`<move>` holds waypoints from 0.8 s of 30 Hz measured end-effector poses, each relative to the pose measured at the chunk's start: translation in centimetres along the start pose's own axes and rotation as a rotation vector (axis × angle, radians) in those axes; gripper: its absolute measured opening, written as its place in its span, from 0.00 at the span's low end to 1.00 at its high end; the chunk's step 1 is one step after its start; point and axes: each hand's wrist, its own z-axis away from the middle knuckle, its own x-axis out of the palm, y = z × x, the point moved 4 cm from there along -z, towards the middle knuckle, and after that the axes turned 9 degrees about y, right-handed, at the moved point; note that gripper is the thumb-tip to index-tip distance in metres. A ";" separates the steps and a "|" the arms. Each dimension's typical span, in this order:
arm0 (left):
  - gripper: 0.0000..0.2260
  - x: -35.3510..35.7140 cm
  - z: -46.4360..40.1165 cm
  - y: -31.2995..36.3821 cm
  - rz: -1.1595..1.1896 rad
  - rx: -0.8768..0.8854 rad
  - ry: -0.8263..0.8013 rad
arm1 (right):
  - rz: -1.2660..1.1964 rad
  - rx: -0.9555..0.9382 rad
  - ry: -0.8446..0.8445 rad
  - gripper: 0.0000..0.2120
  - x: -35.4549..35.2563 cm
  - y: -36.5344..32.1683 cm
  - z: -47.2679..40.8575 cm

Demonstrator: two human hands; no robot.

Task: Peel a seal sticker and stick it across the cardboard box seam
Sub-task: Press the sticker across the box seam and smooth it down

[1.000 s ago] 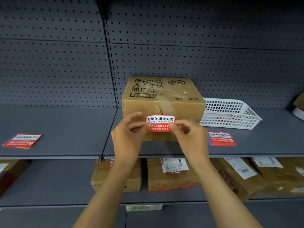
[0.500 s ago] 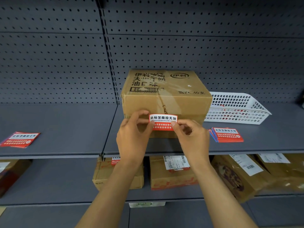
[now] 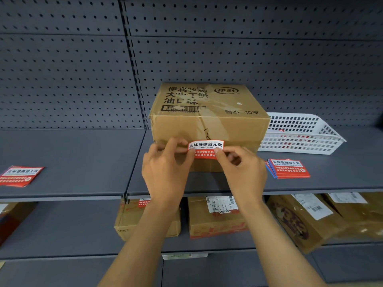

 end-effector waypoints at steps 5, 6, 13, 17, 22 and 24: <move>0.08 -0.1 -0.2 0.9 -0.035 0.037 0.032 | 0.094 -0.057 0.023 0.10 0.1 -0.3 -0.4; 0.08 0.0 -0.3 1.0 -0.047 0.046 0.045 | 0.114 -0.068 0.026 0.10 0.1 -0.3 -0.5; 0.09 0.7 -0.5 0.7 -0.083 0.078 0.114 | 0.178 -0.124 0.029 0.12 0.7 -0.1 -1.3; 0.09 1.5 -0.8 0.0 -0.105 0.116 0.070 | 0.163 -0.127 0.009 0.12 1.2 0.2 -1.6; 0.11 1.7 -0.9 -0.1 -0.075 0.080 0.077 | 0.154 -0.117 0.018 0.13 1.1 0.9 -2.0; 0.11 1.7 -0.9 -0.1 -0.063 0.086 0.083 | 0.159 -0.111 0.023 0.14 1.1 1.1 -2.1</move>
